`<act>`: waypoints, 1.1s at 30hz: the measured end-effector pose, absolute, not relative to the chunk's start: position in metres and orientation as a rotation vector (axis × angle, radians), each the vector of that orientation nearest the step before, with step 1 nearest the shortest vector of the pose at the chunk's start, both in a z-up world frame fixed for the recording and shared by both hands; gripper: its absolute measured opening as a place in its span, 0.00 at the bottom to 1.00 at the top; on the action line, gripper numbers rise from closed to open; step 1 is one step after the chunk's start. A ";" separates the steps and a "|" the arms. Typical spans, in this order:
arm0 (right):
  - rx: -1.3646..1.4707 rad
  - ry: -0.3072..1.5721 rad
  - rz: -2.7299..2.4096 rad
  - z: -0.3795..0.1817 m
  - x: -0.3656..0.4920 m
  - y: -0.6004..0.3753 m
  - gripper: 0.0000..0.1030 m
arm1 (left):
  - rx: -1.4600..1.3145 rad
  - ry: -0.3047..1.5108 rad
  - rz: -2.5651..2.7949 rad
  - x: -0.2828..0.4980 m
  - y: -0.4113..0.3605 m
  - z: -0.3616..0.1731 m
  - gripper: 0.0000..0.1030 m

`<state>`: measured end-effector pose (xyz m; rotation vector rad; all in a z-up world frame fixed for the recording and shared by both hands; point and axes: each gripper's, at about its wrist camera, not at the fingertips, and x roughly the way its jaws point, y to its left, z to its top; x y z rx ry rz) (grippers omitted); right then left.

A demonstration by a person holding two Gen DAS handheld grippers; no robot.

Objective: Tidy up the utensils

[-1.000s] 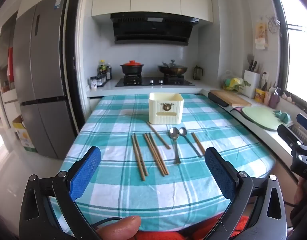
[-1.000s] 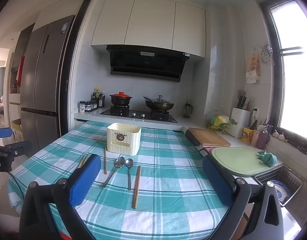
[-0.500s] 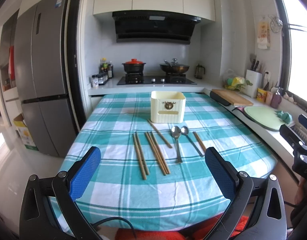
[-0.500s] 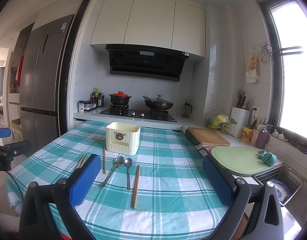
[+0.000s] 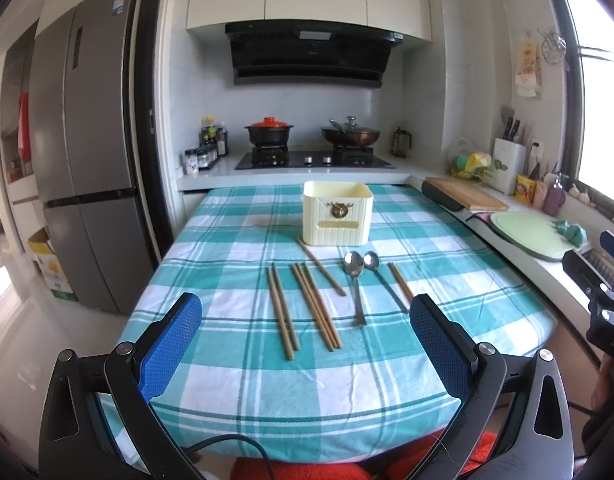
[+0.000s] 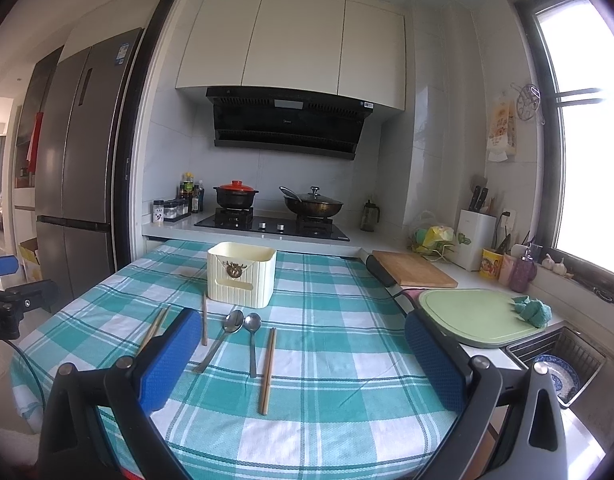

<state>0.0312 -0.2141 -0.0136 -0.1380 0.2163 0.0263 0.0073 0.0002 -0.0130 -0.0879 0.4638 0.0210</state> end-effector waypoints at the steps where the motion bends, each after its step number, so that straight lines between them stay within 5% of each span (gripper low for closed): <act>1: -0.139 0.214 0.027 -0.014 0.031 -0.214 1.00 | -0.099 0.448 0.019 0.007 0.001 -0.013 1.00; 33: -0.151 0.283 0.029 -0.023 0.059 -0.215 1.00 | -0.041 0.463 0.101 0.045 0.020 -0.029 1.00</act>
